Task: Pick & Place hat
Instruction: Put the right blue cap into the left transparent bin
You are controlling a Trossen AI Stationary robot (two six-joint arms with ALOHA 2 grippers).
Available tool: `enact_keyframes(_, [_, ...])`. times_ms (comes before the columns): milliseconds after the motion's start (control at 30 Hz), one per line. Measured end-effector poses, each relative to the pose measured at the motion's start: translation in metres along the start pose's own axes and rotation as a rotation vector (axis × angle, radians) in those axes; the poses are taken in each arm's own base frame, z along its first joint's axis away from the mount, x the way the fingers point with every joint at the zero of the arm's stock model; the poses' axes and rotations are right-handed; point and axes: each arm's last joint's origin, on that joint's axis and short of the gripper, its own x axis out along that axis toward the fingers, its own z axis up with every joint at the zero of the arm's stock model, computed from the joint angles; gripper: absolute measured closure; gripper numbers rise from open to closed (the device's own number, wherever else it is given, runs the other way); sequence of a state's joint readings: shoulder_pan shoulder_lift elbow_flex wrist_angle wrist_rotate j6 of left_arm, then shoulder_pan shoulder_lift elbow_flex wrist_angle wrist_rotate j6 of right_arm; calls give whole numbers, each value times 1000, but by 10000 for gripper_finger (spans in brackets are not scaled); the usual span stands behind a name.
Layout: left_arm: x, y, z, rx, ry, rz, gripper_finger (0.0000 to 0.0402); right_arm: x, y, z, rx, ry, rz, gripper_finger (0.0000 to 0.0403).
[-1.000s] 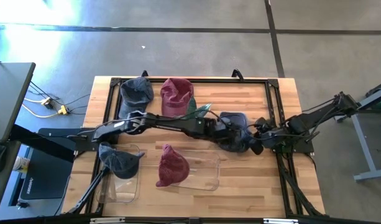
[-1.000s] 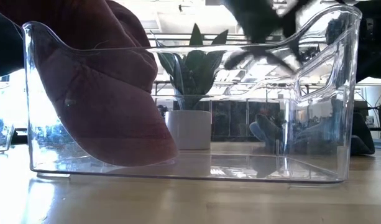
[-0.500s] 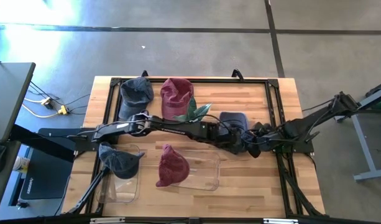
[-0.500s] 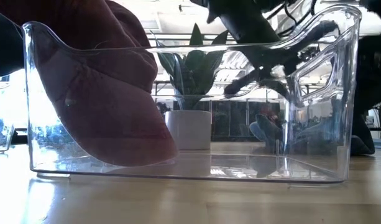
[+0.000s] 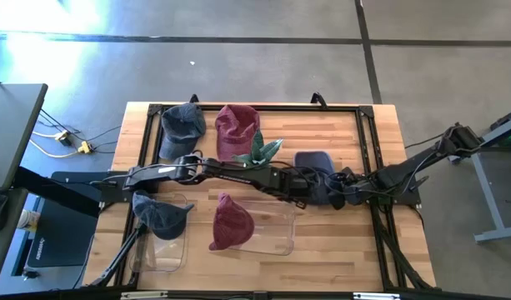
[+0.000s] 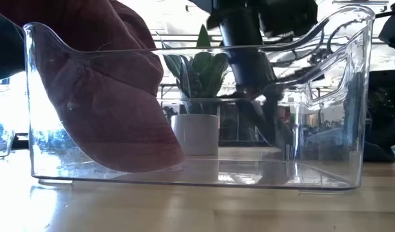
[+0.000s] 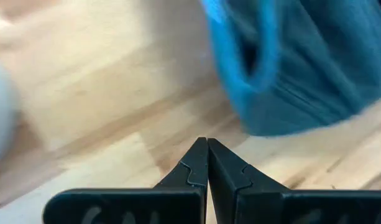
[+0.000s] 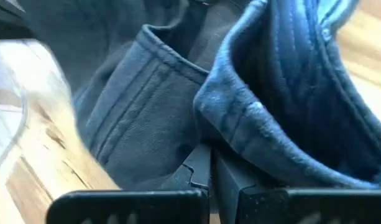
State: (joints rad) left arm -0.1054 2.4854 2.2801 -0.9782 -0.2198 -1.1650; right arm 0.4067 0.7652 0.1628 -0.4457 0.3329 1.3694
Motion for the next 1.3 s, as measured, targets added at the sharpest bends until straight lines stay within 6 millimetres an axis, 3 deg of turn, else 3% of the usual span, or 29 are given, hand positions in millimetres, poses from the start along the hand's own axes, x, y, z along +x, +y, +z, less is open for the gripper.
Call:
enact_keyframes(200, [-7, 1, 2, -16, -21, 14, 401, -13, 15, 6, -43, -12, 7, 402])
enact_keyframes(367, [-37, -26, 11, 27, -89, -244, 401, -18, 22, 9, -71, -37, 35, 402])
enact_keyframes(500, [-42, -37, 17, 27, -122, -375, 401, -17, 21, 9, -71, -33, 34, 402])
enact_keyframes(567, [-38, -33, 22, 9, -140, -353, 401, -17, 22, 9, -71, -29, 36, 402])
enact_keyframes(700, [-3, -21, 23, -18, -96, -247, 401, -16, 21, 8, -73, -23, 33, 403])
enact_keyframes(833, [8, -22, 28, -41, -108, -273, 401, -16, 20, 8, -78, -24, 14, 403])
enact_keyframes(967, [25, -14, 19, -28, -39, -199, 401, -14, 15, 7, -58, -26, -56, 403])
enact_keyframes(1100, [15, -12, 19, -19, -29, -165, 401, -12, 7, 5, -21, -38, -160, 403])
enact_keyframes(1300, [22, 3, 11, 55, 27, -8, 401, -13, 7, 2, 12, -42, -151, 403])
